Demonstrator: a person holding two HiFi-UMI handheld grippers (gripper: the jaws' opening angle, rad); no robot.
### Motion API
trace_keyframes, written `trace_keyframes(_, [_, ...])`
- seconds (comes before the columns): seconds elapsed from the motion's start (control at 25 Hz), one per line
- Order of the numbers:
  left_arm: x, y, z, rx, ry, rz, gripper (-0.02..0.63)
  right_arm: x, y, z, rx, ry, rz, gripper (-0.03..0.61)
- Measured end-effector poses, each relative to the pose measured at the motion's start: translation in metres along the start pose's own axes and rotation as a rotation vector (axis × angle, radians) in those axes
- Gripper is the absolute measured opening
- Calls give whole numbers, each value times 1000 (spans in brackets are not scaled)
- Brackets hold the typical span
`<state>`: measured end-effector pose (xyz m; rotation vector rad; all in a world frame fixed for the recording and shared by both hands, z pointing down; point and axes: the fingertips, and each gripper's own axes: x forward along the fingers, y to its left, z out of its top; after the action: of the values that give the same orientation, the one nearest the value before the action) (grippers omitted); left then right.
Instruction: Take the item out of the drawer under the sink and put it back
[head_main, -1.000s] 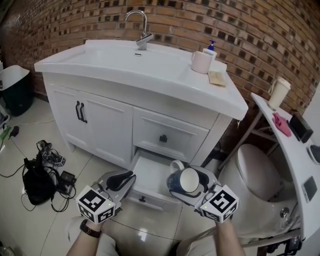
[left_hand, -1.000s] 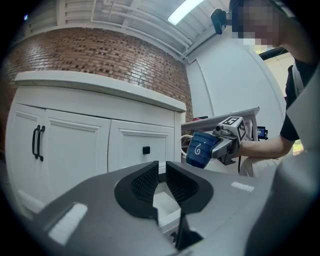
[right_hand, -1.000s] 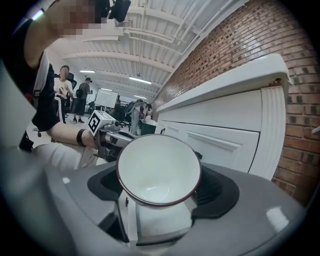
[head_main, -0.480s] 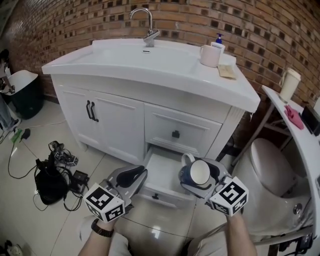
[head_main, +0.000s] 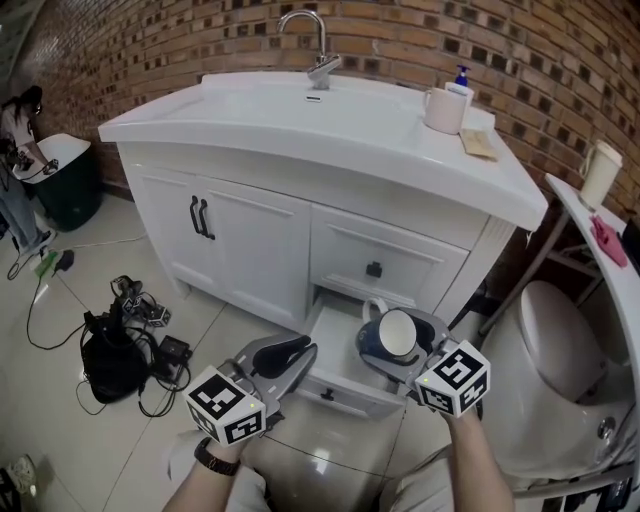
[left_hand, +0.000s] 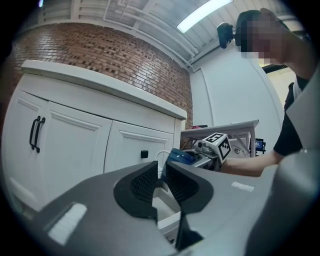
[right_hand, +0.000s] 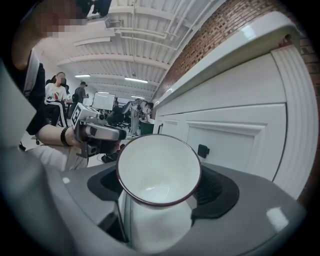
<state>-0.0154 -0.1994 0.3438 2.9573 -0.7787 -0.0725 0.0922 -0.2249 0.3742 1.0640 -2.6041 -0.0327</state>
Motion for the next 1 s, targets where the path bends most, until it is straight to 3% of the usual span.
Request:
trace_keyframes(0.48, [7, -4, -1, 3, 21, -32, 90, 70, -20, -86, 46, 286, 34, 408])
trace_keyframes(0.68, [8, 2, 0, 20, 27, -11, 132, 93, -23, -121, 58, 394, 40, 408])
trace_keyframes(1.0, [9, 13, -8, 24, 53, 12, 161, 116, -29, -152, 93, 500, 34, 408])
